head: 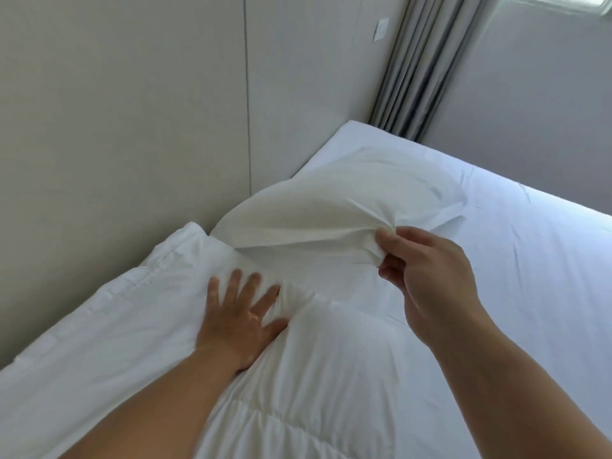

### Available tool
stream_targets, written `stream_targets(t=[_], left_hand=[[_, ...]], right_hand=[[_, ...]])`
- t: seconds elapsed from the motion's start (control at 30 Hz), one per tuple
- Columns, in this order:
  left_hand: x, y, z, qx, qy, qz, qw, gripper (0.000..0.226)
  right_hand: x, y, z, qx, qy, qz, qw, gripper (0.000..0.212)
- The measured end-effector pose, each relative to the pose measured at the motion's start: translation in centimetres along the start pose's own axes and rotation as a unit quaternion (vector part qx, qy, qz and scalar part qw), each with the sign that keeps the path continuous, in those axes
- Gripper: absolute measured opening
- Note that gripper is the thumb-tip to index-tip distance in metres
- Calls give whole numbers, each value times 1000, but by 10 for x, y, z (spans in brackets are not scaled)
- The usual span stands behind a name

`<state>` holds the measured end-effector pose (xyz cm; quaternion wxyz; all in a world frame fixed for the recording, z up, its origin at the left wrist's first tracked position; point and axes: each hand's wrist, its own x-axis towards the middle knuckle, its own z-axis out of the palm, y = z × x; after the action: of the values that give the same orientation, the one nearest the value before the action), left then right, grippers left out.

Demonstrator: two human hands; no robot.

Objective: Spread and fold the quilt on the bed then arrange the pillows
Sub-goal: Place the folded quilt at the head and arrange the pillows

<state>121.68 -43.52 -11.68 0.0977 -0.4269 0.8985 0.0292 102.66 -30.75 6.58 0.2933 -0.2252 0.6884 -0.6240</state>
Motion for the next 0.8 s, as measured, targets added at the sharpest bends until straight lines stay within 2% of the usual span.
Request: stream_targets(t=[0.07,0.13,0.2,0.23,0.27,0.3,0.33,0.37,0.4,0.43,0.5,0.53,0.57,0.6,0.67,0.7,0.73,0.8], left_hand=[[-7,-5,-13,-49,-9,-12,999,89],[-14,-10,-20,-108,-10,-24,994,91],[-25,-14,-32,-218,-4,-38,975,87],[-30,-15,-42,-325,6,-62,944,72],[-37,-13,-57,-453,20,-108,885,46],[-45,-7,-73,-597,15,-153,787,21],[-49,-1,-87,-721,-10,-168,672,15],[-53,7,-97,-802,-45,-168,572,19],[-51,18,-101,-831,-73,-167,525,26],[-48,28,-104,-823,-88,-173,534,37],[-34,46,-99,-733,-58,-232,637,73],[-27,53,-97,-677,-31,-263,687,89],[-21,57,-93,-632,-9,-279,723,96],[-19,60,-92,-600,10,-289,746,96],[-19,62,-90,-576,33,-304,758,93],[-21,62,-87,-574,38,-306,759,92],[-23,60,-84,-577,37,-306,756,91],[-29,61,-80,-589,34,-300,750,87]], right_hand=[[-44,4,-4,20,-37,-4,999,18],[-80,33,-6,-10,-38,34,999,30],[-104,66,-5,-67,-22,87,994,21],[-111,79,-3,-111,-13,104,988,10],[-116,88,-2,-154,-9,121,981,8],[-118,94,0,-187,-9,123,975,9],[-120,97,3,-207,-18,128,970,9],[-121,97,6,-227,-33,139,963,16],[-121,92,8,-243,-48,147,958,29],[-119,88,9,-228,-48,149,961,38],[-111,81,8,-109,-26,184,977,33],[-106,76,6,-6,1,226,974,31],[-99,73,4,102,41,275,955,34],[-92,68,2,173,63,289,939,42],[-78,65,4,137,46,252,957,56],[-74,66,8,125,48,244,960,53],[-73,66,12,118,49,247,961,54],[-69,74,16,96,58,239,964,67]])
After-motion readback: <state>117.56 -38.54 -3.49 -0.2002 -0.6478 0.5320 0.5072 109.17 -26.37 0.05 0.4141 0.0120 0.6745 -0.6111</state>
